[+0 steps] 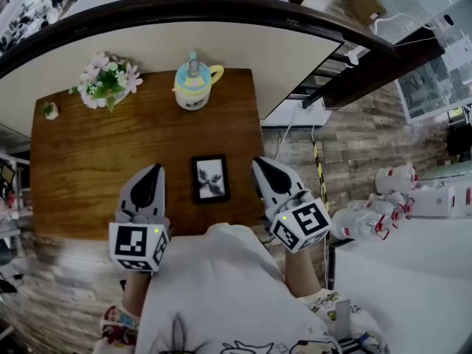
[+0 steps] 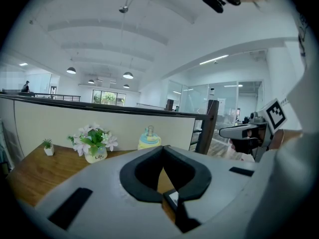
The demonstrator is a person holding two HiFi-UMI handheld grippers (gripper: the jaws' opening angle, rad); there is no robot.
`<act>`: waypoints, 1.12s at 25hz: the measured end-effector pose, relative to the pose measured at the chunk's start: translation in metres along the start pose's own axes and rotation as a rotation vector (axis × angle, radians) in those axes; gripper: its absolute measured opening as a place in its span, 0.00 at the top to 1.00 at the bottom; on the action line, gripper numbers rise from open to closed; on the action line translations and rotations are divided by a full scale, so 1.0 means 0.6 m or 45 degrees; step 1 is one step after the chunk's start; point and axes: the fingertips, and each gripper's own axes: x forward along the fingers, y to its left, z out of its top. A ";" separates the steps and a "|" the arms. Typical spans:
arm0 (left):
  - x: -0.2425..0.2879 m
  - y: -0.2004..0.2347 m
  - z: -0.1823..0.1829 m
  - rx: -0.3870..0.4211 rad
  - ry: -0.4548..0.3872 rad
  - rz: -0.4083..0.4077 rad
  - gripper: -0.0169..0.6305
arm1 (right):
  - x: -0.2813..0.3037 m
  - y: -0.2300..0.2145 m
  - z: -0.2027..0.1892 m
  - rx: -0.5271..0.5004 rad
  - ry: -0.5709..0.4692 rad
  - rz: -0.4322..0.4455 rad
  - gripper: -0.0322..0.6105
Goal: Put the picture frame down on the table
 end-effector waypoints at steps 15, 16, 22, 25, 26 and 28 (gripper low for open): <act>-0.002 0.001 -0.010 0.002 0.021 -0.002 0.97 | 0.004 -0.002 -0.016 0.008 0.047 -0.019 0.95; -0.002 0.002 -0.010 0.002 0.021 -0.001 0.97 | 0.005 -0.001 -0.017 0.009 0.050 -0.019 0.95; -0.001 0.006 -0.010 0.001 0.023 -0.001 0.97 | 0.008 0.001 -0.015 0.014 0.041 -0.014 0.95; 0.001 0.006 -0.014 0.000 0.030 -0.009 0.97 | 0.008 0.001 -0.014 0.007 0.047 -0.011 0.95; 0.001 0.005 -0.014 0.003 0.029 -0.011 0.97 | 0.008 0.001 -0.014 0.005 0.048 -0.010 0.95; 0.001 0.006 -0.014 0.001 0.023 -0.015 0.97 | 0.007 0.001 -0.014 0.004 0.049 -0.010 0.95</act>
